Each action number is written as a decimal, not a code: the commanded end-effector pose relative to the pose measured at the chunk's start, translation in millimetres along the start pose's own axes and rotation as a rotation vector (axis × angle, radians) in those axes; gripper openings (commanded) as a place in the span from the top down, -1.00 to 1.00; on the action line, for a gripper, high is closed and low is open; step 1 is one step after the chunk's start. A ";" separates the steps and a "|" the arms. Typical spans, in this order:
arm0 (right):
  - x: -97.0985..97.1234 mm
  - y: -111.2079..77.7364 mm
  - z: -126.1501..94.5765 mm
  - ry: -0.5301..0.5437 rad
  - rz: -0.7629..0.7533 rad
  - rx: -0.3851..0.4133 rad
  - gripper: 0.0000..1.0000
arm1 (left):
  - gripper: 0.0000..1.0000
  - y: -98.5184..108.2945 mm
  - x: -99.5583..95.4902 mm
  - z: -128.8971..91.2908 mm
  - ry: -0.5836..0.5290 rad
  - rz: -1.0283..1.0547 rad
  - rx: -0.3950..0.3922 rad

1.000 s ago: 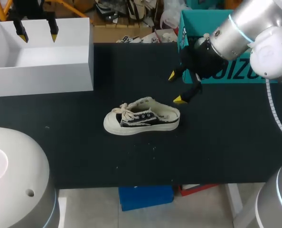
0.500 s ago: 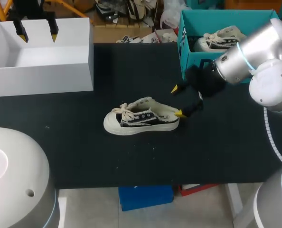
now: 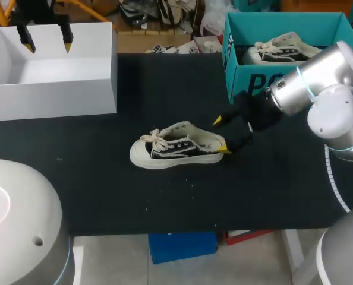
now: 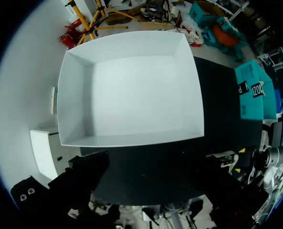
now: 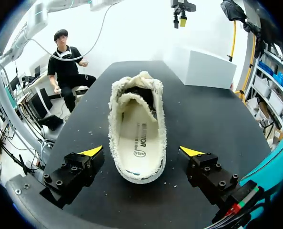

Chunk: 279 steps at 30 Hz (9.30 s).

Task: Take the shoe out of the shoebox, open the shoe tongue, remove and reinsert the insole, then place the shoe into the shoebox

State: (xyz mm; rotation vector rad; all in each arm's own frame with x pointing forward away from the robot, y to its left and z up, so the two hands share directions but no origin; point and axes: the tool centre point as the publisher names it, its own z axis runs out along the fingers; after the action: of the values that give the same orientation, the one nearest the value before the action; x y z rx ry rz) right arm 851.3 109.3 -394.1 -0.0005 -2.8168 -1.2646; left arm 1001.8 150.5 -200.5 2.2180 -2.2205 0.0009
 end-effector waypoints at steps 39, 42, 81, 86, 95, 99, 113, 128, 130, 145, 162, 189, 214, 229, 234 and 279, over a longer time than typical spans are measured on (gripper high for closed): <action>-8.8 -16.7 54.8 0.012 -0.049 -0.138 1.00 | -1.00 0.4 0.3 -0.5 -0.002 -0.001 -0.001; -8.8 -16.7 54.8 0.012 -0.049 -0.138 1.00 | -1.00 0.4 0.3 -0.5 -0.002 -0.001 -0.001; -8.8 -16.7 54.8 0.012 -0.049 -0.138 1.00 | -1.00 74.9 96.0 -18.1 -0.114 -0.230 0.032; -8.8 -16.7 54.8 0.012 -0.049 -0.138 1.00 | -1.00 83.2 137.6 -10.3 -0.050 -0.159 0.057; -8.8 -16.7 54.8 0.012 -0.049 -0.138 1.00 | -1.00 97.7 217.4 9.3 -0.047 -0.041 0.007; -8.8 -16.7 54.8 0.012 -0.049 -0.138 1.00 | -1.00 103.0 244.6 12.2 -0.050 -0.011 -0.001; -8.8 -16.7 54.8 0.012 -0.049 -0.138 1.00 | -1.00 128.3 304.2 39.9 -0.107 -0.002 -0.052; -8.8 -16.7 54.8 0.012 -0.049 -0.138 1.00 | -1.00 127.4 302.7 38.6 -0.114 0.001 -0.040; -8.8 -16.7 54.8 0.012 -0.049 -0.138 1.00 | -1.00 127.9 302.8 37.8 -0.111 0.007 -0.032; -8.8 -16.7 54.8 0.012 -0.049 -0.138 1.00 | -1.00 167.1 339.3 82.2 -0.199 0.077 -0.038; -8.8 -16.7 54.8 0.012 -0.049 -0.138 1.00 | -1.00 160.6 356.1 137.1 -0.335 0.047 -0.072; -8.8 -16.7 54.8 0.012 -0.049 -0.138 1.00 | -1.00 163.7 343.9 177.8 -0.456 0.039 -0.099; -8.8 -16.7 54.8 0.012 -0.049 -0.138 1.00 | 1.00 166.6 330.3 163.7 -0.446 0.043 -0.074; -8.8 -16.7 54.8 0.012 -0.049 -0.138 1.00 | 1.00 166.7 314.4 129.1 -0.364 0.008 0.009; -8.8 -16.7 54.8 0.012 -0.049 -0.138 1.00 | 1.00 170.1 304.5 121.4 -0.338 -0.008 0.026; -8.8 -16.7 54.8 0.012 -0.049 -0.138 1.00 | 1.00 202.3 217.2 175.5 -0.311 -0.158 -0.046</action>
State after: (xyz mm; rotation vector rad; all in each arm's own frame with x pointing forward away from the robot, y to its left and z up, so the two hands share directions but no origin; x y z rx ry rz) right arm 855.1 142.4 -438.6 0.0775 -2.7266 -1.4657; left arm 802.3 -77.1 -364.8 2.5178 -2.1445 -0.4242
